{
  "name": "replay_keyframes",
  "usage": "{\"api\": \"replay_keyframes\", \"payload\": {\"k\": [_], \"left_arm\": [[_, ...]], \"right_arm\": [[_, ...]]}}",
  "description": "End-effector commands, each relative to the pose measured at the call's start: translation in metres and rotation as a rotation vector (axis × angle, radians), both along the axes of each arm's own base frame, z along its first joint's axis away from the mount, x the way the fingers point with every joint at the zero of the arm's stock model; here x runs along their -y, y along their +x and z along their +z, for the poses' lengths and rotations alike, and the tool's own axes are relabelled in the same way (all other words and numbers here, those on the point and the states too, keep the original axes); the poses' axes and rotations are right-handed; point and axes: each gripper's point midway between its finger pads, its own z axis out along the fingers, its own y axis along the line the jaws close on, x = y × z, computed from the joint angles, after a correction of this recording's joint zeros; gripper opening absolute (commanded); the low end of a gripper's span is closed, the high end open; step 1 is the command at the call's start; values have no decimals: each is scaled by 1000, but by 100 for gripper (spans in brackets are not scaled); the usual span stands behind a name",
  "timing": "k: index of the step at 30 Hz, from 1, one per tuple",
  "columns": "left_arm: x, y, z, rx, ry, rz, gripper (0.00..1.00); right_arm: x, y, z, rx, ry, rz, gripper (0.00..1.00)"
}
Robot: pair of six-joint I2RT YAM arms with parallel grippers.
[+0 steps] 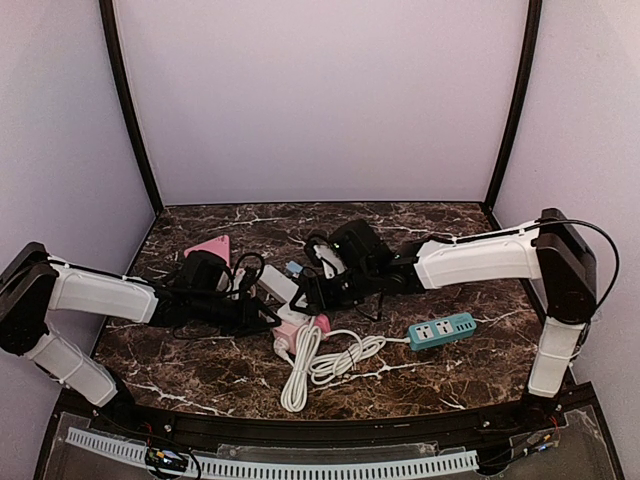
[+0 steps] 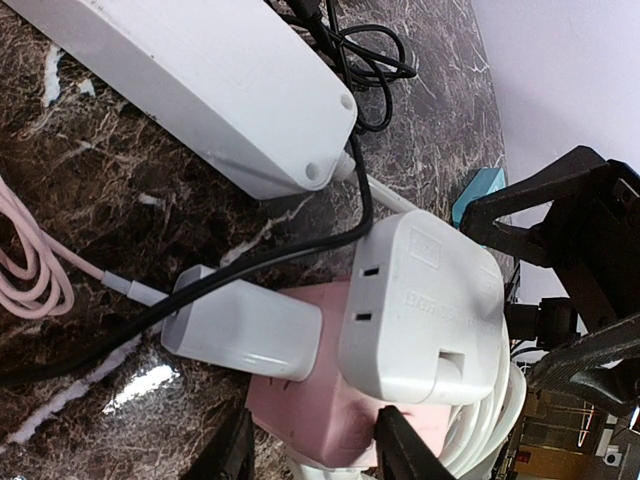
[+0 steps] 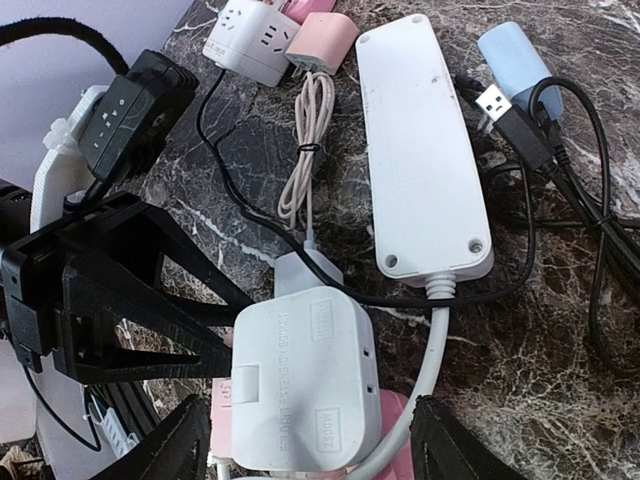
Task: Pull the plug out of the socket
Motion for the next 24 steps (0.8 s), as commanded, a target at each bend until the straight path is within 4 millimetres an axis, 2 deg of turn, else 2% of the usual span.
{"api": "replay_keyframes", "payload": {"k": [1, 6, 16, 24], "left_arm": [[-6, -11, -9, -25, 31, -3, 40], [-6, -10, -10, -26, 32, -4, 40], [-4, -9, -9, -23, 30, -6, 40], [-3, -8, -9, -22, 27, -6, 40]], "right_arm": [[-10, -5, -2, -9, 10, 45, 67], [-16, -8, 2, -15, 28, 68, 67], [-28, -19, 42, -28, 154, 116, 66], [-31, -30, 54, -36, 193, 132, 66]]}}
